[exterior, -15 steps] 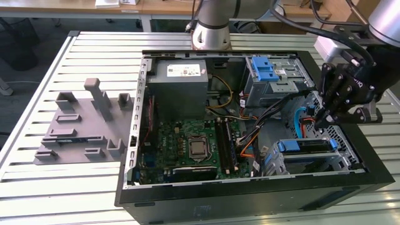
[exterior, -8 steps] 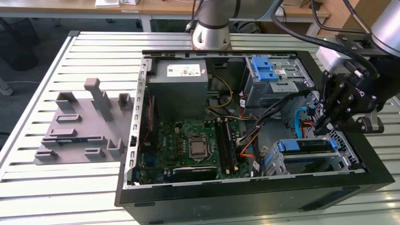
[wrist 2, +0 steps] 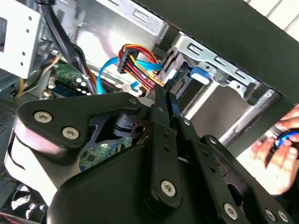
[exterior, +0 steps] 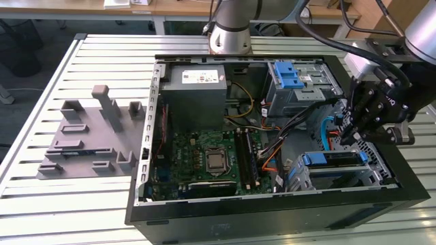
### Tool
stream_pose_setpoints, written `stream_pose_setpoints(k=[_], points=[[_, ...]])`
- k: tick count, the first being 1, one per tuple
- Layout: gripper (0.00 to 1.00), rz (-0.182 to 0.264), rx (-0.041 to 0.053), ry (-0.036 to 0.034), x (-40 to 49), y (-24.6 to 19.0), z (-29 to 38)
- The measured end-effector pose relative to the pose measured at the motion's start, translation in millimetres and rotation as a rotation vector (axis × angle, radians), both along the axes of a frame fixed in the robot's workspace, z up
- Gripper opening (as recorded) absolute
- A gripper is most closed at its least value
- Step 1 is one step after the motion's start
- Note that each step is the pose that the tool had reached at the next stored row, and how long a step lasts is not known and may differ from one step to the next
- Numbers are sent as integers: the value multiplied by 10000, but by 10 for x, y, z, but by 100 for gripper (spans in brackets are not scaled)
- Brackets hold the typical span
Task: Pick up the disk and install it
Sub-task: 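Insert the first disk wire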
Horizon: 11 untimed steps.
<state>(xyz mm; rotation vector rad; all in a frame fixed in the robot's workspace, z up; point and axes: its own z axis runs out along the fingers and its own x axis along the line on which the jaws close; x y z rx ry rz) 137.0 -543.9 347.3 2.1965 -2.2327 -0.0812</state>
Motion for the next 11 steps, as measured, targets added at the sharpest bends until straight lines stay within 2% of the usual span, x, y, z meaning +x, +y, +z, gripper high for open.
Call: stream_pose_setpoints(k=[1,2,3,7,11], points=[[16,-1,115,18,0,-8,-1],[16,-1,186,29,0,-20,-5],[16,-1,213,31,0,-39,-11],[16,0,220,32,1,-118,-42],[16,-1,223,33,0,-136,-56]])
